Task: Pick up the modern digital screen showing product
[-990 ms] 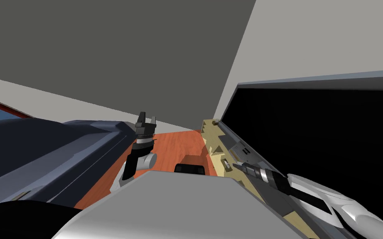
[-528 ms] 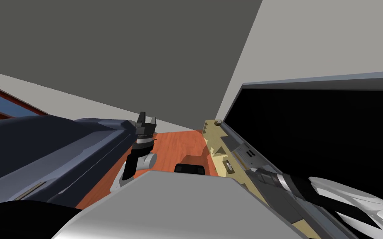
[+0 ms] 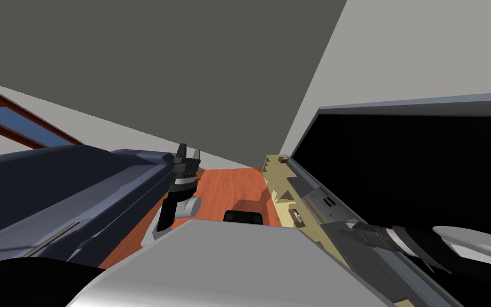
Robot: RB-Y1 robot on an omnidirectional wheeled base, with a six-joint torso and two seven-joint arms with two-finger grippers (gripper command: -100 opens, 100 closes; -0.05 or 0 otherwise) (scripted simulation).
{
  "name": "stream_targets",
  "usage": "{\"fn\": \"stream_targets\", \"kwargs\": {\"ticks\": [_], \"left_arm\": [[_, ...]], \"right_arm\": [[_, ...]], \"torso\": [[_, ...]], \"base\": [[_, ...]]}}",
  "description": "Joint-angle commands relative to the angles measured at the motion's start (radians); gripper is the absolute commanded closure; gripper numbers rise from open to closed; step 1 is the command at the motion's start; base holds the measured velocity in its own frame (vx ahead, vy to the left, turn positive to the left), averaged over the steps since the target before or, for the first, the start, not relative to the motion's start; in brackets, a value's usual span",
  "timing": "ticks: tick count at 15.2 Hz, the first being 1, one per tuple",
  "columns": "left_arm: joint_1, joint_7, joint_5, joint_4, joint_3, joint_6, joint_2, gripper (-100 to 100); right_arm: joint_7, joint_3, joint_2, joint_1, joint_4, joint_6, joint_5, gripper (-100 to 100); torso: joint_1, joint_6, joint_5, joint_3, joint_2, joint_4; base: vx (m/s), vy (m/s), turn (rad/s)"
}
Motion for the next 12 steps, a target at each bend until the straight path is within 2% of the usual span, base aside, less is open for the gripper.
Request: {"fn": "stream_targets", "kwargs": {"ticks": [1, 2, 5, 10, 12], "left_arm": [[0.000, 0.000, 0.000, 0.000, 0.000, 0.000, 0.000, 0], [0.000, 0.000, 0.000, 0.000, 0.000, 0.000, 0.000, 0], [0.000, 0.000, 0.000, 0.000, 0.000, 0.000, 0.000, 0], [0.000, 0.000, 0.000, 0.000, 0.000, 0.000, 0.000, 0], [0.000, 0.000, 0.000, 0.000, 0.000, 0.000, 0.000, 0]], "right_arm": [[0.010, 0.010, -0.036, 0.014, 0.017, -0.010, -0.007, -100], [0.008, 0.025, -0.065, 0.010, 0.041, -0.022, 0.001, -100], [0.006, 0.038, -0.096, 0.007, 0.062, -0.033, 0.007, -100], [0.001, 0.077, -0.186, -0.005, 0.127, -0.067, 0.026, -100], [0.009, 0.069, -0.131, -0.006, 0.145, -0.055, 0.041, -100]], "torso": [[0.000, 0.000, 0.000, 0.000, 0.000, 0.000], [0.000, 0.000, 0.000, 0.000, 0.000, 0.000], [-0.001, 0.000, 0.000, -0.001, -0.001, 0.000], [0.000, 0.000, 0.000, -0.001, -0.002, -0.001], [-0.001, 0.000, -0.001, -0.001, -0.001, 0.000]], "base": [[0.008, 0.033, 0.070], [0.019, 0.033, 0.079], [0.024, 0.028, 0.077], [0.030, 0.034, 0.089], [0.016, 0.009, 0.039]]}}
